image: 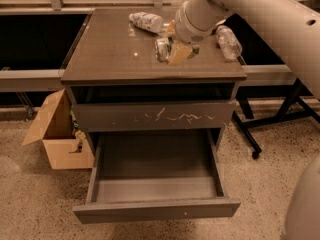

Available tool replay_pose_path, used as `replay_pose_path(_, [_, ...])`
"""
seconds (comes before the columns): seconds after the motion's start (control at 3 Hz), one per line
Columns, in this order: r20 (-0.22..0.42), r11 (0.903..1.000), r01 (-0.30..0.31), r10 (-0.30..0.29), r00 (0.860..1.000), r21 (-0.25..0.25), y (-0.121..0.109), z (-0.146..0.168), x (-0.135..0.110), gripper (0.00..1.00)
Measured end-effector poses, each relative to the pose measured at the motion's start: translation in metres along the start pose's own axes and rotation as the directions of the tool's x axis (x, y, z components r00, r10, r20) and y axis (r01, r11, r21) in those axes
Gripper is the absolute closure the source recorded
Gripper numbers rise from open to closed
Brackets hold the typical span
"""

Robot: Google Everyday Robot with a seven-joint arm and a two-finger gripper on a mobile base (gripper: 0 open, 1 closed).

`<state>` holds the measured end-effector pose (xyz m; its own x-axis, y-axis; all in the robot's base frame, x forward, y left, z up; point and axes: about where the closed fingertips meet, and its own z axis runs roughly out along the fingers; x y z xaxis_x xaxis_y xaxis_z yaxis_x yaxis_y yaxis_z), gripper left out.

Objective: Pick 7up can from middle drawer and place on counter

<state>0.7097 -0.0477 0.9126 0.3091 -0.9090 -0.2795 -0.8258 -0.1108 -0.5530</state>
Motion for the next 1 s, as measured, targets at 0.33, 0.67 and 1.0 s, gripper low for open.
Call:
replay_pose_path(0.33, [0.041, 0.9911, -0.097, 0.094, 0.995, 0.091, -0.038, 0.0, 0.011, 1.0])
replay_pose_path(0.67, [0.085, 0.9807, -0.16, 0.151, 0.985, 0.113, -0.052, 0.01, 0.019, 1.0])
replay_pose_path(1.0, [0.111, 0.9701, -0.219, 0.208, 0.972, 0.104, -0.057, 0.026, 0.033, 1.0])
